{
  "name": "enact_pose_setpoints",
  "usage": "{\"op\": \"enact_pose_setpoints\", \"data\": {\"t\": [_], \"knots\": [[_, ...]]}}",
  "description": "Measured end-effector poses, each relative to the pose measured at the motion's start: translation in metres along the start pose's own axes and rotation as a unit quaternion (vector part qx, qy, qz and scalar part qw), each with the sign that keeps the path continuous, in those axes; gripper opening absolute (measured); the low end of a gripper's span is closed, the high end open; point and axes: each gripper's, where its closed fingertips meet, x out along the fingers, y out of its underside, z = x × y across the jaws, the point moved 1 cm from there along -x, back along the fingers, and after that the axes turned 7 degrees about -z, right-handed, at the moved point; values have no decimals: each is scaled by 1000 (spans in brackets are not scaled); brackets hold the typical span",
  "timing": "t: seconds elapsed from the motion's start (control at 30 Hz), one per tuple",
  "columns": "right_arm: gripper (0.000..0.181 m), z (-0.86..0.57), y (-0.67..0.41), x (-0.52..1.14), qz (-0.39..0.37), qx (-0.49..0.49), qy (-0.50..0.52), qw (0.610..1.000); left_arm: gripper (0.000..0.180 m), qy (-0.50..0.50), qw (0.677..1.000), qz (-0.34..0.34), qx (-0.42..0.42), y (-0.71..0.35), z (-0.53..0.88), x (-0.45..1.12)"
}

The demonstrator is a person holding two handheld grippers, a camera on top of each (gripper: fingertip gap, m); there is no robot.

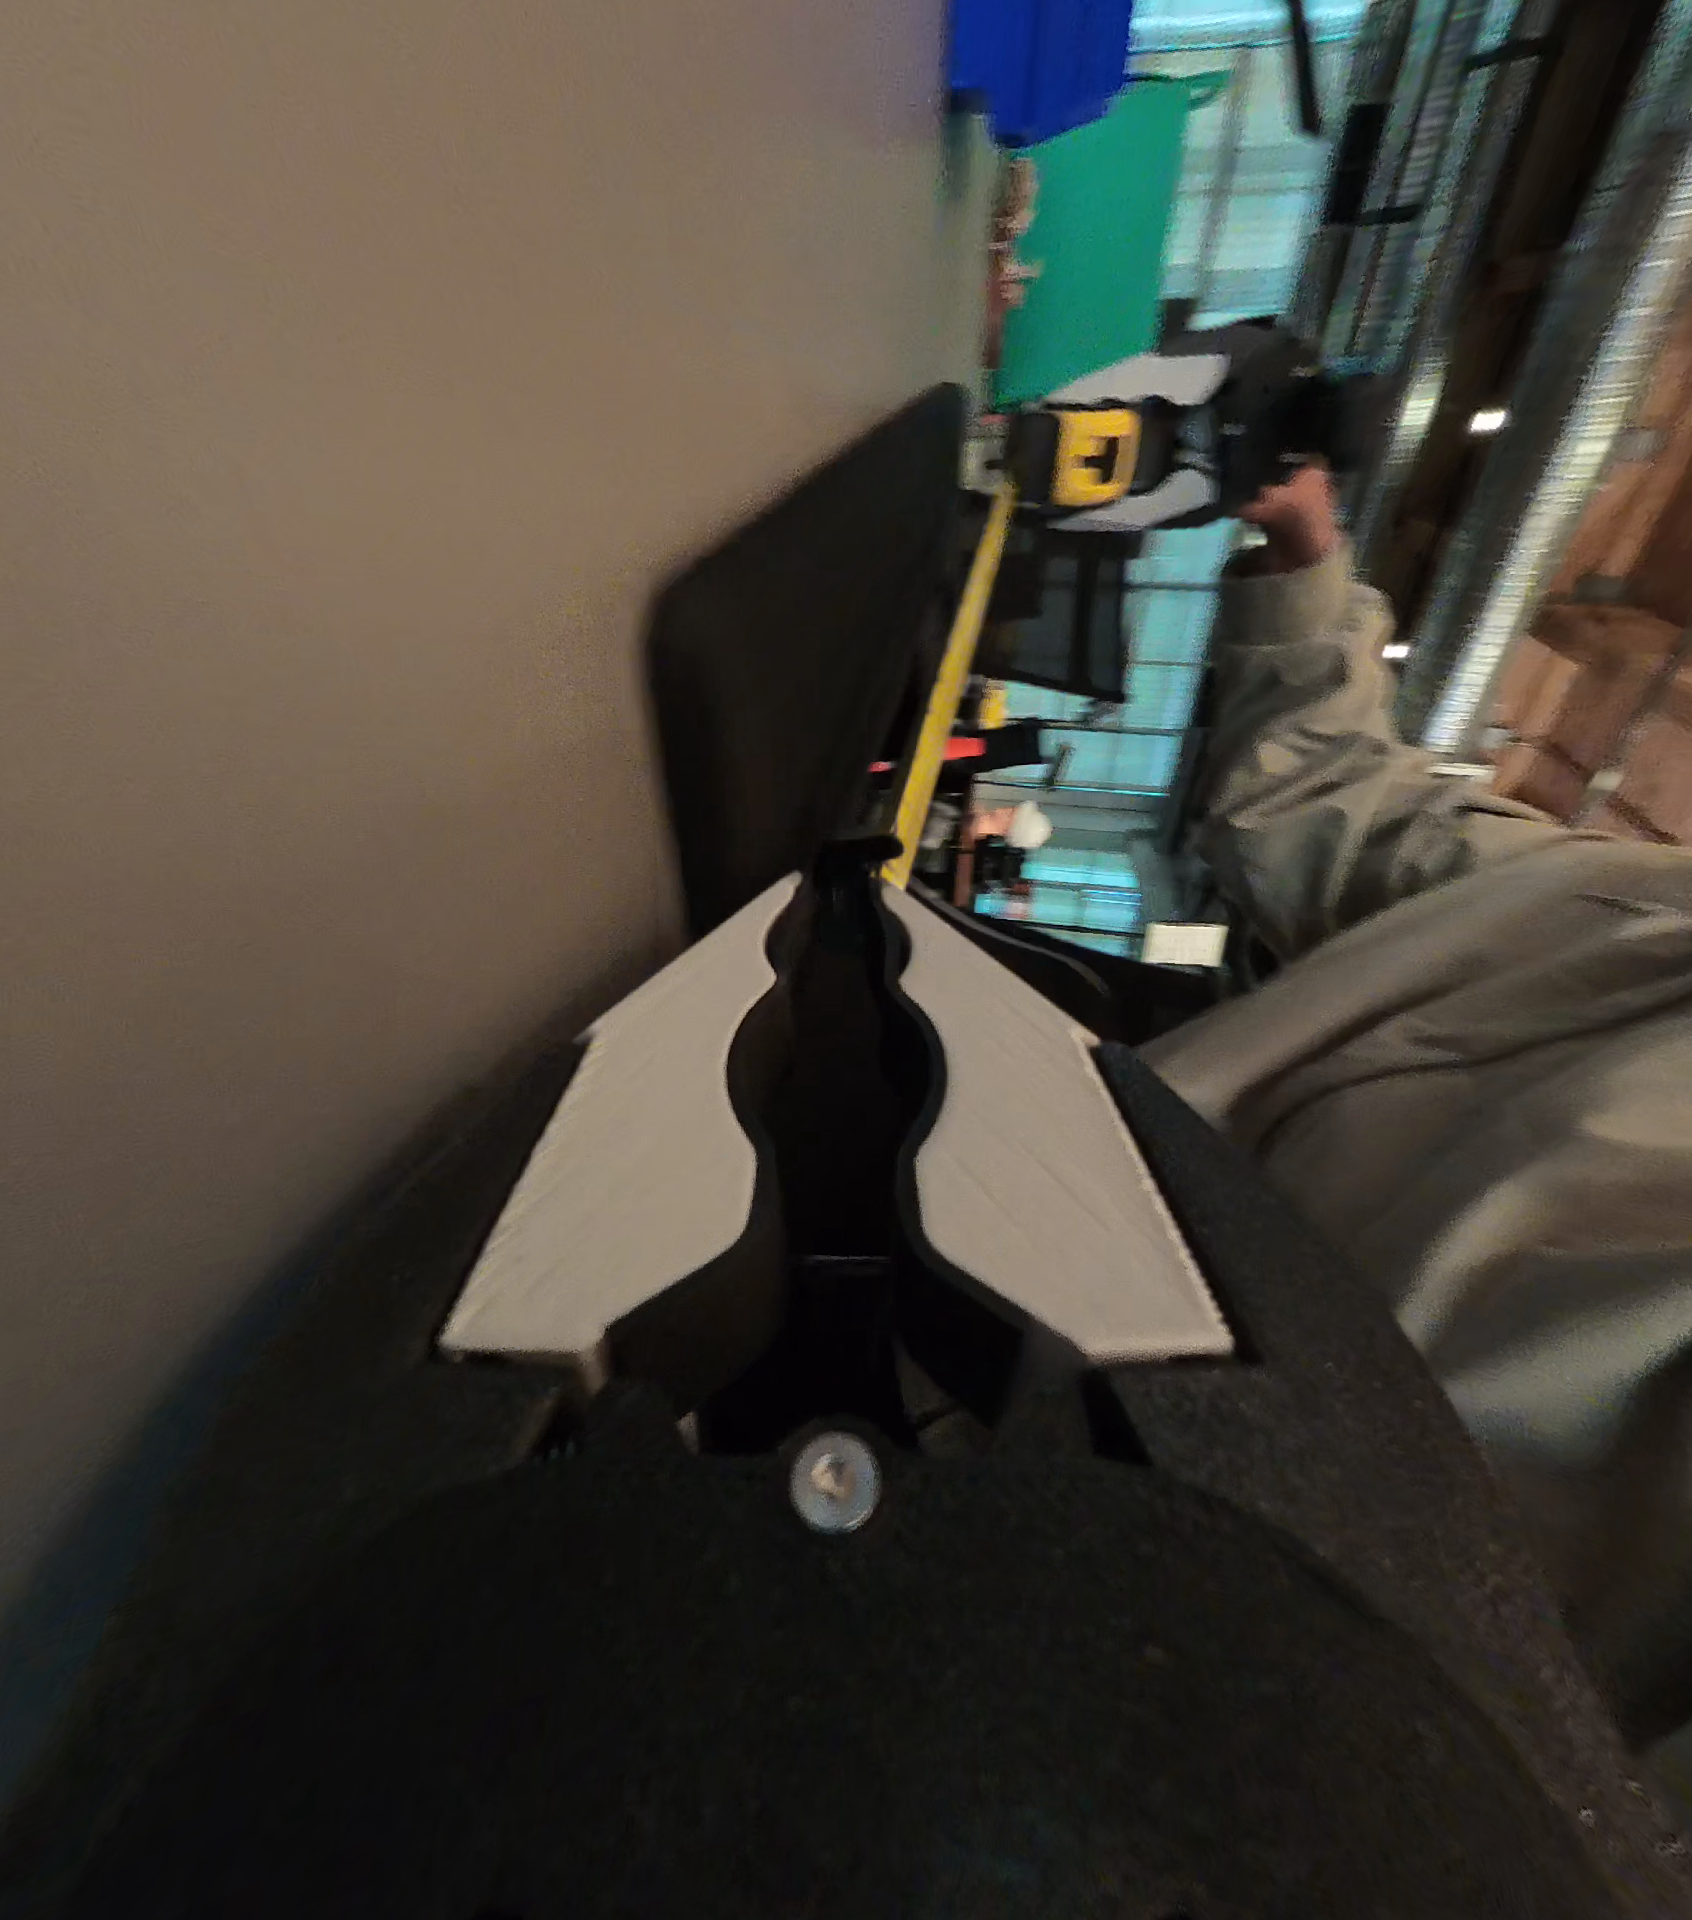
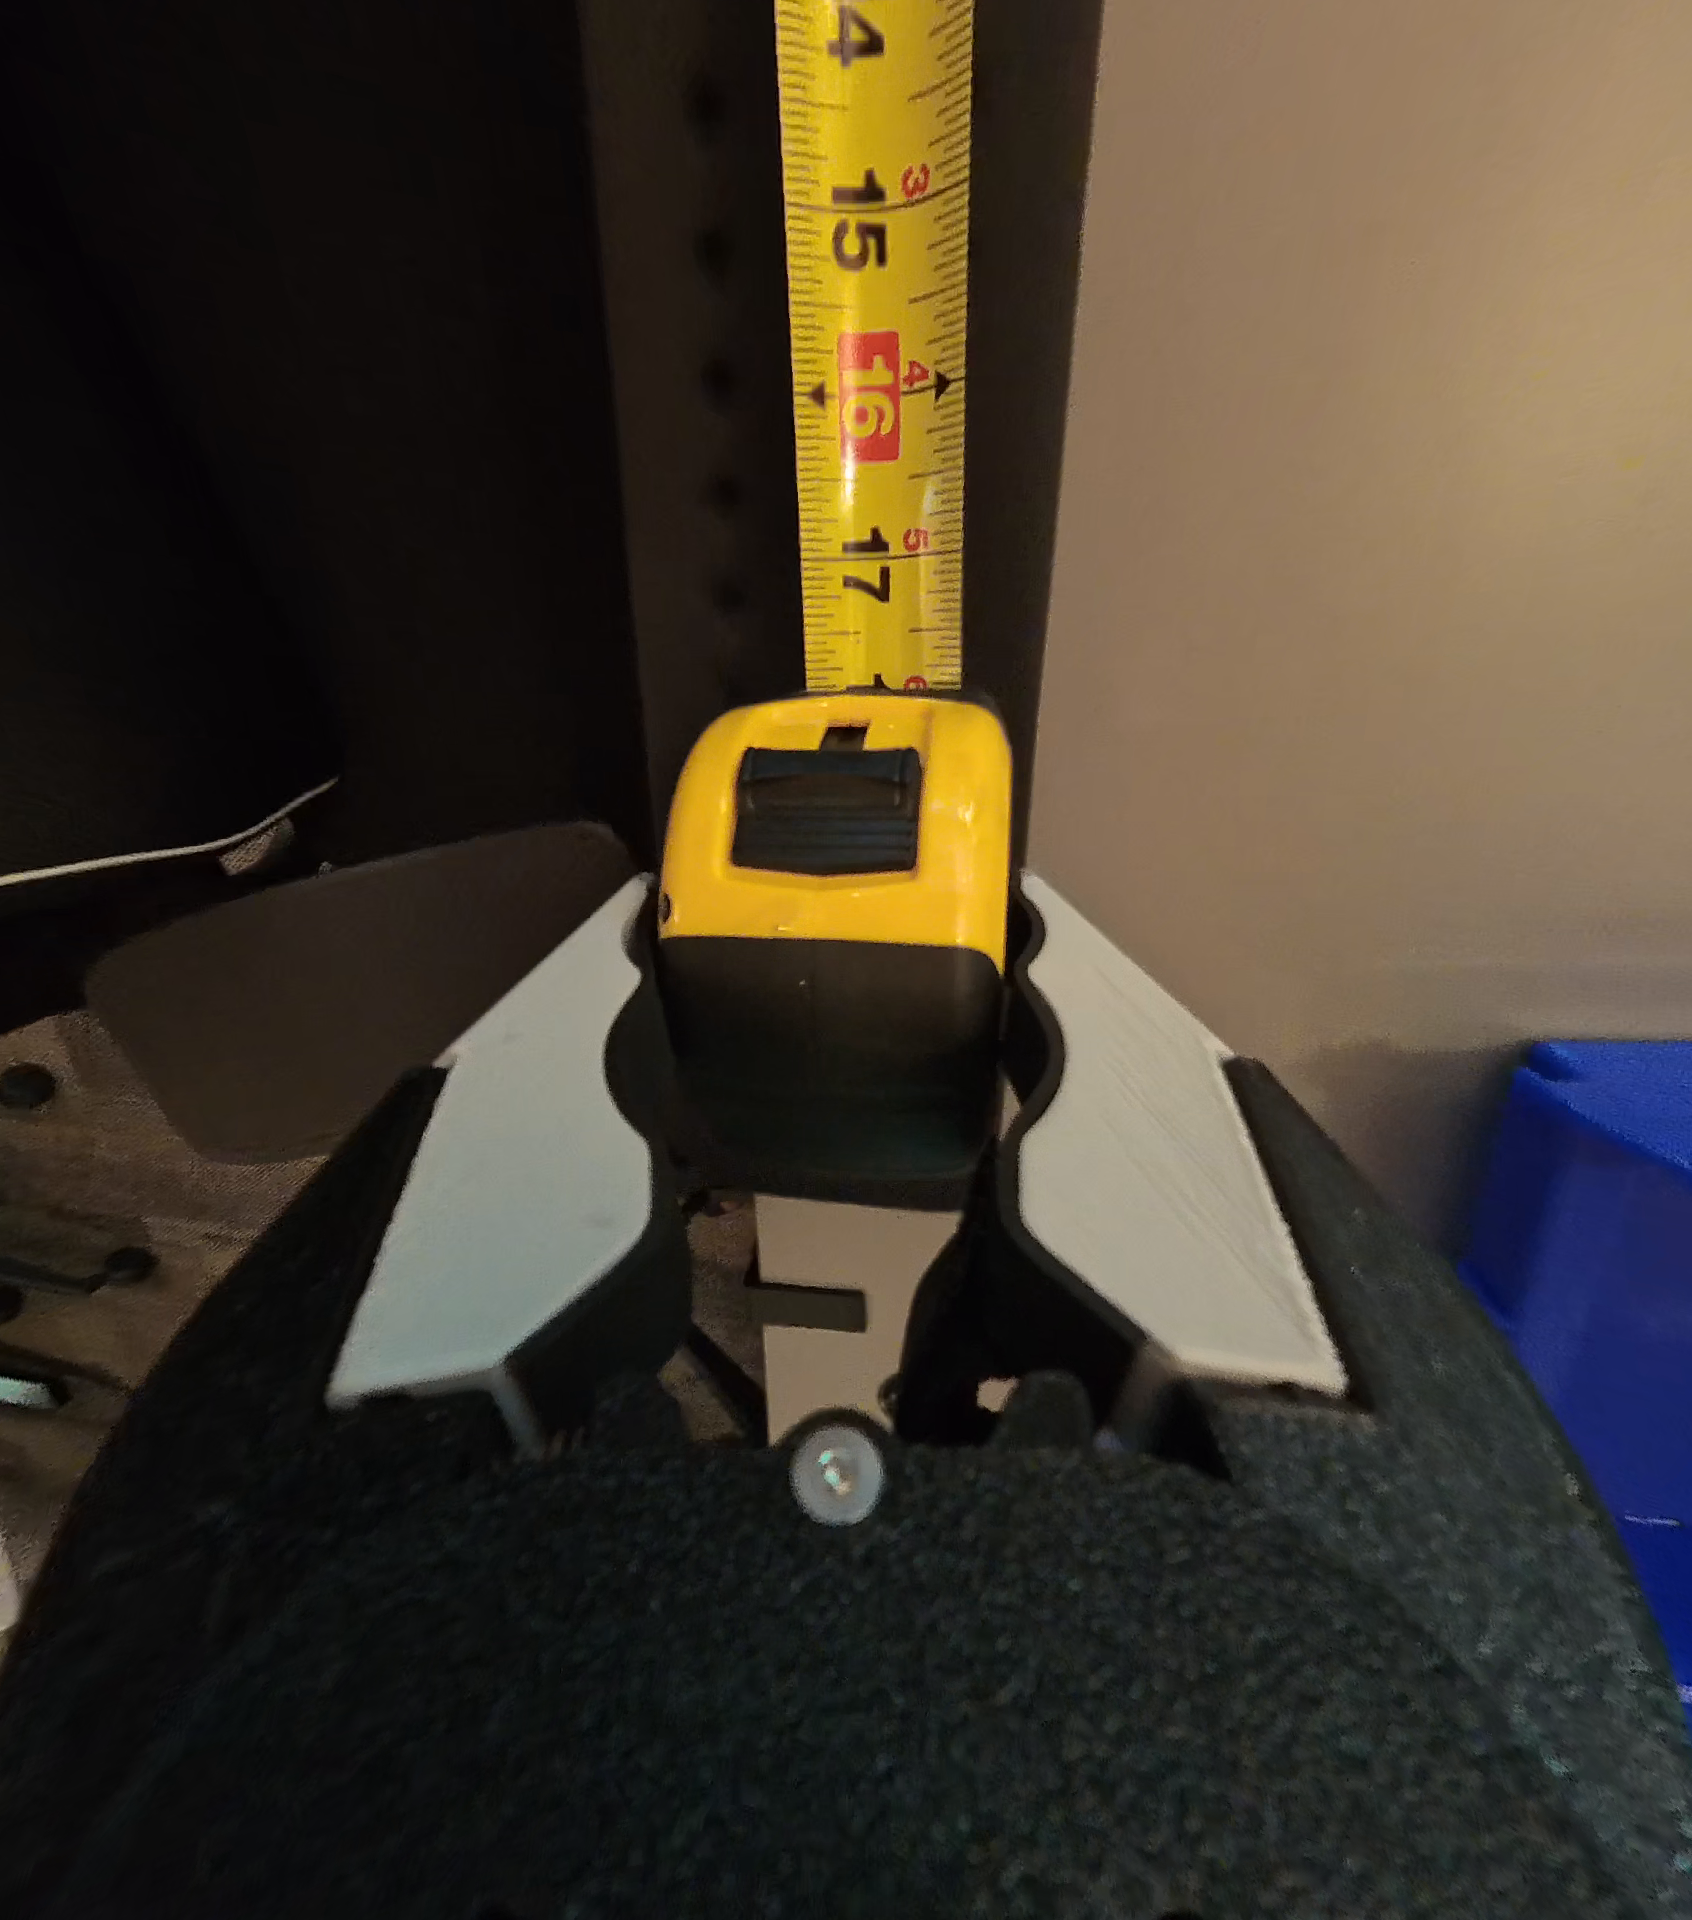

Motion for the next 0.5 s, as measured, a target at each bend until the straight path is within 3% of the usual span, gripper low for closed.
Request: {"op": "enact_pose_setpoints", "data": {"t": [0.23, 0.3, 0.47, 0.5], "knots": [[63, 10, -1, 24, 53, 4, -10, 999, 0, -175, 982, 22, 60, -4, 24, -1], [63, 10, 5, 29, 69, 14, -6, 998, 0, -244, 963, 35, 107, -4, 27, 1], [64, 10, -10, 33, 44, 47, -6, 998, 0, -301, 934, -34, 189, -10, -18, 30], [63, 8, -30, 28, -15, 57, -3, 998, 0, -292, 936, -46, 192, -6, -29, 38]]}}
